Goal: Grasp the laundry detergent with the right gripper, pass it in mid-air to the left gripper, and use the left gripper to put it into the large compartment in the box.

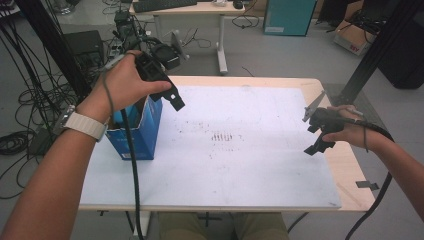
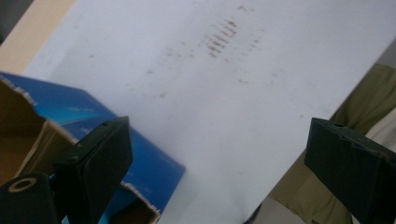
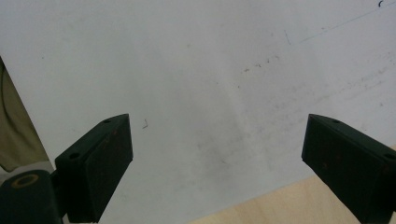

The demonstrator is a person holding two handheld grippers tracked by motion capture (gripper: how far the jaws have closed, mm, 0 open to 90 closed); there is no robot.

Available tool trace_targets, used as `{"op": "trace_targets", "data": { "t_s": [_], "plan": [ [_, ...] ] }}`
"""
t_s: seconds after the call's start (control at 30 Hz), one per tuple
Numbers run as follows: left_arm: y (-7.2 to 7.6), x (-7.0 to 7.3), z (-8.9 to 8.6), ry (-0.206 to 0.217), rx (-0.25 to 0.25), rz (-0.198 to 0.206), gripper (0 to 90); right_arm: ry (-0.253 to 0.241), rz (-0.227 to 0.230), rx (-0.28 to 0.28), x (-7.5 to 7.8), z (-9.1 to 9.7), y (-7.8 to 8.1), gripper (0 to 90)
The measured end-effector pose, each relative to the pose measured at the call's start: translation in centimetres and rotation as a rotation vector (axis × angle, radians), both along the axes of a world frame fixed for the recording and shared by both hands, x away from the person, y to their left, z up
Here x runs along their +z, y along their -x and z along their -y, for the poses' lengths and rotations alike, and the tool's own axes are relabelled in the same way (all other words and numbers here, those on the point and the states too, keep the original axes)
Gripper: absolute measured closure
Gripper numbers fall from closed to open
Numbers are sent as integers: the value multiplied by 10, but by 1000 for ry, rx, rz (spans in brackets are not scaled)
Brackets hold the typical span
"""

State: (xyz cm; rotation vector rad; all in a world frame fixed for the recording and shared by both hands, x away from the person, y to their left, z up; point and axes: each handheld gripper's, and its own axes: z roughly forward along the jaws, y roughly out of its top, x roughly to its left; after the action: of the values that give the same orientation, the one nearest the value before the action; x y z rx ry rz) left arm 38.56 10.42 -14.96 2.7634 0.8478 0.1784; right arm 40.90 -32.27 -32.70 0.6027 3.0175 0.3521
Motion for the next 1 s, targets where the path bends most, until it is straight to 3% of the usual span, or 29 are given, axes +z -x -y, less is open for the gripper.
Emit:
{"op": "trace_targets", "data": {
  "t_s": [0.13,0.33,0.53,0.8,1.0],
  "plan": [
    [4,-10,15,-13,-64,-27,83,-3,6,1,2,0,0,85],
    [12,-26,34,8,-152,-30,85,-4,6,-6,3,0,0,85],
    [20,-43,54,-10,-224,-46,85,-11,6,-2,3,-2,-1,85],
    [25,-63,70,17,-255,-53,89,-10,2,2,1,-5,-2,85],
    [26,-76,76,13,-260,-67,93,-15,6,4,2,-6,-3,85]
  ]
}}
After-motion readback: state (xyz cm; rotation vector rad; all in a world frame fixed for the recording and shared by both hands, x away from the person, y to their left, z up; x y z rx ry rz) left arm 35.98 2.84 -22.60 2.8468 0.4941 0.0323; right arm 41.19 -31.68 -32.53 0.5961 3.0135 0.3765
